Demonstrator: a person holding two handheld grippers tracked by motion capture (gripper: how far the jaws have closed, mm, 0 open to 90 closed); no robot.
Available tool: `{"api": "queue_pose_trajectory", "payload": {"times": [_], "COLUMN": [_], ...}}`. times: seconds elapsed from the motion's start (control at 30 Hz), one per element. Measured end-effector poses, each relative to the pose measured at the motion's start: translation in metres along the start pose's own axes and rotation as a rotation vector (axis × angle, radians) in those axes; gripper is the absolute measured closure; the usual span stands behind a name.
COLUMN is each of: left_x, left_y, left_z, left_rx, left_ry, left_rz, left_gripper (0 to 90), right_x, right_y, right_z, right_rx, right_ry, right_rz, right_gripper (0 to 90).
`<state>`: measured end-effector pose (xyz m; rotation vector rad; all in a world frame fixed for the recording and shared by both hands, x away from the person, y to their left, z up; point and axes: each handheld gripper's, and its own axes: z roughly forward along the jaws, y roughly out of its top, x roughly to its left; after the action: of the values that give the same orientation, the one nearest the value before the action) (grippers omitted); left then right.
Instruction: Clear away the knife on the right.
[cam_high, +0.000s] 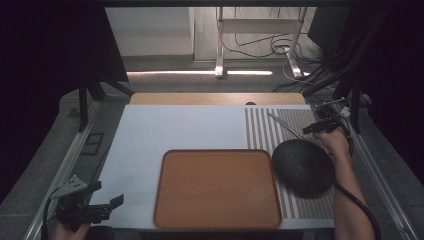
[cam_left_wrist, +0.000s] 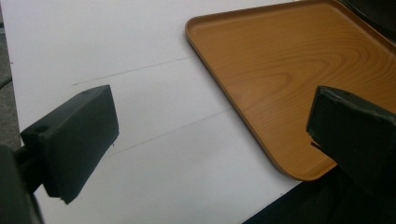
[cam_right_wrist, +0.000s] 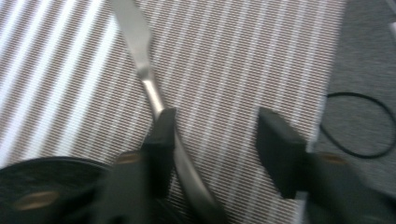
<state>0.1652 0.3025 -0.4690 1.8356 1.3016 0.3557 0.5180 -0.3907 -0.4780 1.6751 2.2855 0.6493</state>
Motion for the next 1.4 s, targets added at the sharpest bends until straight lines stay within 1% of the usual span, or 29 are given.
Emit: {"api": "queue_pose_trajectory", "payload": {"times": [0.03,0.07,0.1,0.13,0.17,0.2,0.23,0.37,0.47,0.5,0.57,0.6,0.63,0.67,0.7,0.8,0.83,0.87,0.9,0.93,0.97,1.0,1.03,1.07,1.1,1.17,1.2,1.37,1.4], "left_x": [0.0,0.0,0.0,0.0,0.0,0.0,0.0,-0.003,-0.005,-0.005,-0.005,-0.005,-0.005,-0.005,-0.005,-0.004,-0.003,-0.003,-0.003,-0.003,-0.003,-0.003,-0.003,-0.003,-0.003,-0.002,-0.002,-0.002,-0.002], "left_y": [0.0,0.0,0.0,0.0,0.0,0.0,0.0,0.001,0.001,0.002,0.002,0.002,0.002,0.002,0.002,0.002,0.002,0.002,0.002,0.002,0.002,0.002,0.002,0.002,0.002,0.002,0.002,0.002,0.002], "left_z": [0.0,0.0,0.0,0.0,0.0,0.0,0.001,0.002,0.003,0.004,0.004,0.004,0.004,0.004,0.004,0.004,0.003,0.003,0.003,0.003,0.004,0.004,0.004,0.004,0.004,0.004,0.003,0.003,0.003], "left_rx": [0.0,0.0,0.001,0.002,0.002,0.002,0.005,0.019,0.03,0.036,0.037,0.038,0.038,0.036,0.036,0.037,0.037,0.037,0.036,0.036,0.036,0.036,0.037,0.039,0.038,0.036,0.034,0.03,0.03], "left_ry": [0.0,-0.001,-0.001,-0.002,-0.006,-0.006,-0.012,-0.02,-0.02,-0.021,-0.022,-0.023,-0.023,-0.024,-0.024,-0.024,-0.024,-0.024,-0.025,-0.025,-0.026,-0.026,-0.026,-0.025,-0.026,-0.027,-0.029,-0.029,-0.029], "left_rz": [0.0,0.001,0.002,0.003,0.005,0.005,0.011,0.044,0.063,0.068,0.068,0.069,0.069,0.067,0.067,0.052,0.05,0.05,0.046,0.046,0.043,0.043,0.043,0.044,0.044,0.041,0.039,0.035,0.036], "left_gripper": [2.3,2.3,2.3,2.3,2.2,2.1,2.1,1.9,1.8,1.8,1.8,1.8,1.8,1.8,1.8,1.8,1.8,1.8,1.8,1.9,1.9,1.9,1.9,1.9,1.9,1.9,1.9,1.9,1.9], "right_x": [0.0,0.005,0.005,0.007,0.014,0.014,0.019,0.025,0.03,0.032,0.033,0.033,0.033,0.032,0.032,0.027,0.026,0.026,0.024,0.024,0.024,0.023,0.024,0.024,0.024,0.023,0.022,0.021,0.022], "right_y": [0.0,0.002,0.002,0.003,0.006,0.006,0.008,0.01,0.01,0.009,0.009,0.008,0.008,0.008,0.008,0.008,0.008,0.008,0.007,0.007,0.007,0.007,0.007,0.007,0.007,0.007,0.006,0.006,0.006], "right_z": [0.0,0.003,0.003,0.004,0.007,0.007,0.01,0.014,0.02,0.027,0.029,0.035,0.035,0.037,0.037,0.036,0.034,0.034,0.029,0.029,0.029,0.029,0.028,0.028,0.028,0.028,0.028,0.028,0.027], "right_rx": [0.0,-0.005,-0.005,-0.008,0.001,0.001,0.018,0.023,0.042,0.057,0.065,0.072,0.072,0.065,0.065,0.058,0.054,0.054,0.055,0.055,0.05,0.048,0.047,0.047,0.049,0.048,0.045,0.04,0.042], "right_ry": [0.0,-0.008,-0.008,-0.013,-0.04,-0.04,-0.05,-0.046,-0.061,-0.064,-0.073,-0.095,-0.095,-0.109,-0.109,-0.069,-0.065,-0.065,-0.031,-0.031,-0.019,0.0,-0.005,-0.005,-0.003,0.0,0.011,0.013,-0.005], "right_rz": [0.0,0.004,0.004,-0.001,-0.038,-0.038,-0.059,-0.07,-0.109,-0.132,-0.144,-0.153,-0.153,-0.145,-0.145,-0.124,-0.14,-0.14,-0.187,-0.187,-0.201,-0.203,-0.229,-0.229,-0.242,-0.242,-0.238,-0.244,-0.244], "right_gripper": [41.3,22.5,22.5,16.5,3.4,3.4,0.0,0.0,0.0,0.0,0.7,5.1,5.1,9.0,9.0,26.6,38.7,38.7,55.0,55.0,61.7,72.7,77.6,77.6,79.4,79.8,80.0,80.3,80.3]}}
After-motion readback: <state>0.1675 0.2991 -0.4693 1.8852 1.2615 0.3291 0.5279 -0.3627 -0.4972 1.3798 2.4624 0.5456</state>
